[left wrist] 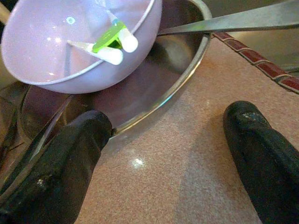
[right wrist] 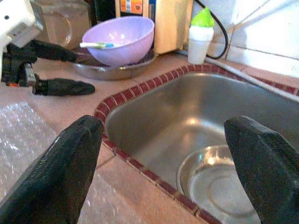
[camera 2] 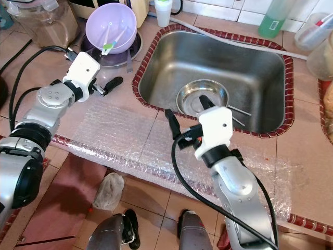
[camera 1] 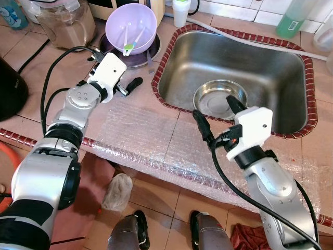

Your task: Kitchen organization

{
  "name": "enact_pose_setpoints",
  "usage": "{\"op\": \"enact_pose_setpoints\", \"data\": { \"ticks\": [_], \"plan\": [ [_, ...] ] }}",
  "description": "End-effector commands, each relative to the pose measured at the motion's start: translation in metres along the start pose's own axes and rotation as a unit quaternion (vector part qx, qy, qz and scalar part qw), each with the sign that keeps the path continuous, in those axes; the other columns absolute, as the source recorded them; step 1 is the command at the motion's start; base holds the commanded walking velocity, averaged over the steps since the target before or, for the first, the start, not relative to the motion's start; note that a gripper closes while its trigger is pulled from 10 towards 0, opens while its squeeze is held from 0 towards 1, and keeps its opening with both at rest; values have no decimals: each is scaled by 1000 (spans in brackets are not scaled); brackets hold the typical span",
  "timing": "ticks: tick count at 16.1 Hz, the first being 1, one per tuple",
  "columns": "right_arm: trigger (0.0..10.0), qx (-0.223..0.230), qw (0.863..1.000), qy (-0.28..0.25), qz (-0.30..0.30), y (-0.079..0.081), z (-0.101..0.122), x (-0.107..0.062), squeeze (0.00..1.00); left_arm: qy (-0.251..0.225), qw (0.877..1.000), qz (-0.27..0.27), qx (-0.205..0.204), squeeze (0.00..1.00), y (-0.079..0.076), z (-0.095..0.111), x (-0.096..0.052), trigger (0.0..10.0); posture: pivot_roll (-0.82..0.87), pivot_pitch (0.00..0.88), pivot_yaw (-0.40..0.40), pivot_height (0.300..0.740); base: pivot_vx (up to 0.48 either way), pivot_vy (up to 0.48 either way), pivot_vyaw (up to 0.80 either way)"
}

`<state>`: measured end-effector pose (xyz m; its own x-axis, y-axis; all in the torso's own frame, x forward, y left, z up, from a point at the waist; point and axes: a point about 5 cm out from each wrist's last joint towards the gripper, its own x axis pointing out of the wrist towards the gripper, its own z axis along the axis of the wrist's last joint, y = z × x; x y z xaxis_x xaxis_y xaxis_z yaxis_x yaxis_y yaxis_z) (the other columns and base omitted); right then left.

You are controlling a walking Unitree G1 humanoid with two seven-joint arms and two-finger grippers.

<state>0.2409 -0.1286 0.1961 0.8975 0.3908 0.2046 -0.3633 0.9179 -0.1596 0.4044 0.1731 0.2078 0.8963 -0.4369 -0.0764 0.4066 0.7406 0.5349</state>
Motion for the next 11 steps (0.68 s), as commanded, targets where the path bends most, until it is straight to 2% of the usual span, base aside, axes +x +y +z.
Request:
{"op": "enact_pose_setpoints", "data": {
  "ticks": [1,4,7,11],
  "plan": [
    [10000,-1,1000,-3,5,1,2,-2,0,10,1000,-16,12,0,1,-1,-1,10000,-253,223,64,740,0,0,0],
    [10000,2,1000,-2,6,2,1,-2,0,1,999,-32,11,0,5,1,-5,10000,-246,220,65,740,0,0,0],
    [10000,2,1000,-2,9,3,-1,1,0,2,997,-76,9,0,0,-7,-12,10000,-234,216,63,740,0,0,0],
    [10000,1,1000,-2,8,2,-2,2,0,-1,994,-109,14,0,0,-10,-21,10000,-218,213,59,740,0,0,0]
  ]
}}
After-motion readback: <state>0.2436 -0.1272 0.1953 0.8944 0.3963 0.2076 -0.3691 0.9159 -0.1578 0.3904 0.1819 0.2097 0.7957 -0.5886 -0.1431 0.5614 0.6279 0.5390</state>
